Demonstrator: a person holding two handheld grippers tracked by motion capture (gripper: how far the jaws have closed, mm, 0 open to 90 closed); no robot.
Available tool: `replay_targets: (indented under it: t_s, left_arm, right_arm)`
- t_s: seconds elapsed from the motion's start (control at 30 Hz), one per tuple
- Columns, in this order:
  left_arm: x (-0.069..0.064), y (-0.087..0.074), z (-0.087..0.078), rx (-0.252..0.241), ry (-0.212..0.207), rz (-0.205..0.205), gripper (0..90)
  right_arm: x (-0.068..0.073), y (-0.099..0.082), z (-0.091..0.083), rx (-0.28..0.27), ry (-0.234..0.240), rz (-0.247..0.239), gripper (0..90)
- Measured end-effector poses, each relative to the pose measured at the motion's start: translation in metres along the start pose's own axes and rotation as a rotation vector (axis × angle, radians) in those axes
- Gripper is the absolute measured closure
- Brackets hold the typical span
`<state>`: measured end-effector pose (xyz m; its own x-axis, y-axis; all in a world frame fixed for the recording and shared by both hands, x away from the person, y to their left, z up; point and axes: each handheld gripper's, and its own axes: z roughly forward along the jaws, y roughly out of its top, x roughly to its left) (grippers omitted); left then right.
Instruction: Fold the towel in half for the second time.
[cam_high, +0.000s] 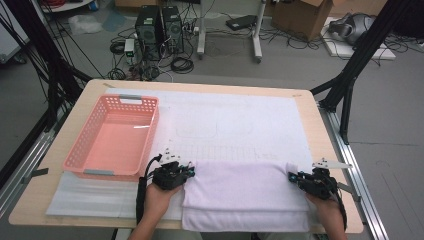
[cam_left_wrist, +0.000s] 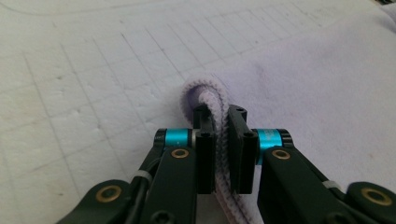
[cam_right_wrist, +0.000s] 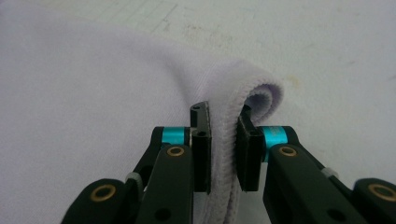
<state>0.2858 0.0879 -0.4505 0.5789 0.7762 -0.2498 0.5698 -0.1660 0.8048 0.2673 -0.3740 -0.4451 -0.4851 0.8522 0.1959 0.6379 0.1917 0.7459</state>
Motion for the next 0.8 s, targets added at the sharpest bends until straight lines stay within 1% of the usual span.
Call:
replay_targets:
  t_s: [0.03, 0.1, 0.2, 0.23, 0.33, 0.37, 0.4, 0.43, 0.5, 0.53, 0.67, 0.7, 0.77, 0.8]
  left_arm:
    - [0.001, 0.003, -0.001, -0.015, 0.002, -0.006, 83.6]
    - [0.003, 0.012, -0.001, -0.023, 0.011, 0.003, 83.6]
    - [0.009, 0.028, 0.000, -0.056, 0.034, 0.005, 83.6]
    - [0.013, 0.034, 0.001, -0.076, 0.039, -0.011, 83.7]
    - [0.026, 0.049, 0.005, -0.099, 0.043, -0.032, 83.6]
    - [0.029, 0.053, 0.007, -0.103, 0.048, -0.033, 83.6]
    - [0.032, 0.056, 0.009, -0.096, 0.060, -0.021, 83.6]
    - [0.033, 0.060, 0.011, -0.099, 0.068, -0.013, 83.6]
    - [0.038, 0.064, 0.013, -0.112, 0.068, -0.018, 83.5]
    - [0.041, 0.066, 0.015, -0.122, 0.068, -0.030, 83.4]
    - [0.050, 0.070, 0.024, -0.116, 0.070, -0.021, 83.4]
    - [0.051, 0.070, 0.026, -0.120, 0.073, -0.022, 83.4]
    - [0.055, 0.070, 0.031, -0.133, 0.073, -0.033, 83.3]
    - [0.056, 0.070, 0.033, -0.131, 0.074, -0.042, 83.4]
  right_arm:
    - [0.000, 0.001, -0.001, -0.010, 0.000, -0.003, 79.9]
    - [-0.001, 0.005, -0.005, -0.043, 0.002, -0.005, 80.0]
    - [-0.001, 0.015, -0.004, -0.066, -0.015, -0.037, 80.0]
    - [-0.001, 0.019, -0.003, -0.074, -0.018, -0.035, 80.1]
    - [-0.005, 0.035, 0.003, -0.097, -0.026, -0.020, 80.0]
    - [-0.006, 0.040, 0.006, -0.098, -0.034, -0.019, 79.9]
    - [-0.007, 0.044, 0.010, -0.100, -0.041, -0.026, 79.8]
    - [-0.007, 0.049, 0.013, -0.102, -0.044, -0.023, 79.8]
    - [-0.008, 0.057, 0.020, -0.105, -0.060, -0.041, 79.7]
    - [-0.008, 0.060, 0.022, -0.106, -0.066, -0.045, 79.6]
    - [-0.015, 0.073, 0.035, -0.106, -0.084, -0.011, 79.3]
    - [-0.016, 0.076, 0.038, -0.102, -0.093, -0.013, 79.3]
    - [-0.019, 0.079, 0.044, -0.089, -0.111, -0.007, 79.3]
    - [-0.020, 0.080, 0.047, -0.083, -0.119, -0.006, 79.3]
